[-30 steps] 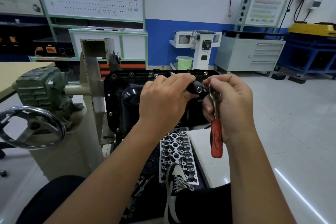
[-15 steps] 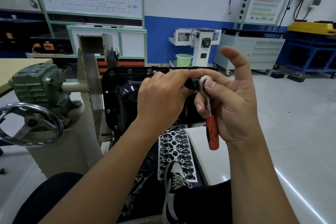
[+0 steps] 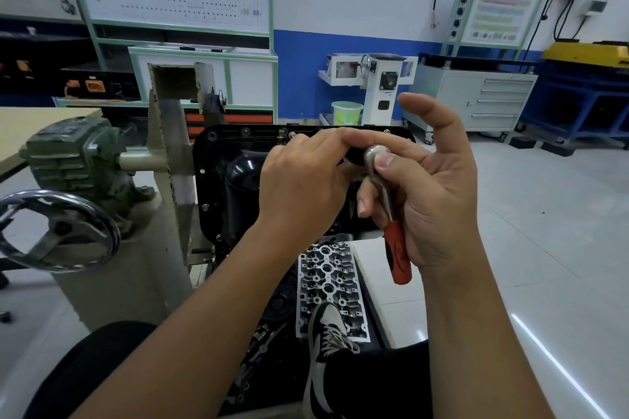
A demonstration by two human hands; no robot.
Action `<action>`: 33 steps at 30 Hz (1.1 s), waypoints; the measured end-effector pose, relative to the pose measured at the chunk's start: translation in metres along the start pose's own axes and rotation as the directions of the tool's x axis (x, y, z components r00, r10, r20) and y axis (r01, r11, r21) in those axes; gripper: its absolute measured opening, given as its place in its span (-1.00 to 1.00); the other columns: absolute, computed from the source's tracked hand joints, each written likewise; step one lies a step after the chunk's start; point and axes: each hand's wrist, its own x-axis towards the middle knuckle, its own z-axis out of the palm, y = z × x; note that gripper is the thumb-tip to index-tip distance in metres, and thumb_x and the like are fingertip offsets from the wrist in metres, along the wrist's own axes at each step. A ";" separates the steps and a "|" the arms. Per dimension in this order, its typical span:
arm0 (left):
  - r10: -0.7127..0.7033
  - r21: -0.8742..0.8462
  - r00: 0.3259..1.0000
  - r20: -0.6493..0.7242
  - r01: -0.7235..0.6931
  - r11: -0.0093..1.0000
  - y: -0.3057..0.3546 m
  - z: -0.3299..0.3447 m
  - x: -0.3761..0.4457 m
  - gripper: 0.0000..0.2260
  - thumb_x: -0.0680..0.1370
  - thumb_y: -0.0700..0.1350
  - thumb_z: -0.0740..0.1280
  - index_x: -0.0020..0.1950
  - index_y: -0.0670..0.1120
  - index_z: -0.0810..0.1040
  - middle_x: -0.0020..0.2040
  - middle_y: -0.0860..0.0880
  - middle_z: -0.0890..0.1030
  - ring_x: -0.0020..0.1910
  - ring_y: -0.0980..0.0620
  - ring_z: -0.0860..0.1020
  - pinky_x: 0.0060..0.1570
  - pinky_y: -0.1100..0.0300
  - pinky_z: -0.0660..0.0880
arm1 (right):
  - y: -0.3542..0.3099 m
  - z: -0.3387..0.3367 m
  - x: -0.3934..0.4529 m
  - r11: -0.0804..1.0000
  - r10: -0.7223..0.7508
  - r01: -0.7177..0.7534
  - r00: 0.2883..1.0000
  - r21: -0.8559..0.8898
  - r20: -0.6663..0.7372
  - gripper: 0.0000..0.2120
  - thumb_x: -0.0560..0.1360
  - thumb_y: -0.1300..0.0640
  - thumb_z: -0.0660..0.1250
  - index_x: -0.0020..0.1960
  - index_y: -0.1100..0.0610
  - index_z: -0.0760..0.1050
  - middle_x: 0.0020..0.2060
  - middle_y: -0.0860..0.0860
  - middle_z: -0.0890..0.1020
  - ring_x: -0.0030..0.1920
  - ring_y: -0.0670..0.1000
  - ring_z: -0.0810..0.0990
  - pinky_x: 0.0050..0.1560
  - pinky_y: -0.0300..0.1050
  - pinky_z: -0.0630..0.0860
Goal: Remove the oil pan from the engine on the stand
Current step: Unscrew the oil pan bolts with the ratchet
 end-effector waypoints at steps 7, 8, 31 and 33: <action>0.002 -0.002 1.000 -0.003 -0.002 1.000 0.002 -0.002 0.001 -0.70 0.59 0.02 0.24 0.12 -0.12 0.65 -0.11 -0.01 0.67 -0.20 -0.15 0.58 -0.18 -0.14 0.48 | 0.005 0.002 -0.001 0.999 -0.032 0.031 0.998 -0.016 -0.054 -0.53 0.57 0.45 0.24 0.37 0.04 0.40 0.07 0.26 0.71 -0.55 0.11 0.51 -0.47 -0.14 0.46; -0.001 -0.006 1.000 0.007 0.001 1.000 0.003 -0.004 0.001 -0.68 0.60 0.04 0.23 0.15 -0.11 0.65 -0.08 0.00 0.68 -0.18 -0.15 0.59 -0.17 -0.14 0.49 | 0.006 0.003 -0.001 0.999 -0.046 0.045 0.997 -0.010 -0.063 -0.52 0.57 0.45 0.24 0.38 0.04 0.39 0.10 0.25 0.70 -0.55 0.11 0.52 -0.46 -0.14 0.48; -0.122 -0.132 0.992 0.025 0.124 0.983 0.004 -0.009 0.006 -0.78 0.58 -0.05 0.29 0.20 0.01 0.59 -0.09 0.06 0.67 -0.13 -0.07 0.63 -0.17 -0.08 0.55 | 0.012 -0.010 -0.005 0.898 0.089 -0.113 0.993 -0.424 -0.076 -0.49 0.33 0.21 0.60 0.14 -0.12 0.47 -0.10 0.05 0.66 -0.33 0.25 0.65 -0.38 0.15 0.65; -0.141 -0.167 0.990 0.005 0.140 0.976 0.001 -0.009 0.008 -0.79 0.58 -0.04 0.28 0.19 0.02 0.56 -0.12 0.07 0.65 -0.16 -0.05 0.61 -0.22 -0.05 0.53 | 0.011 -0.016 -0.004 0.825 0.253 -0.230 0.967 -0.516 -0.027 -0.56 0.33 0.24 0.56 0.05 -0.09 0.45 -0.25 0.11 0.64 -0.37 0.26 0.64 -0.46 0.11 0.60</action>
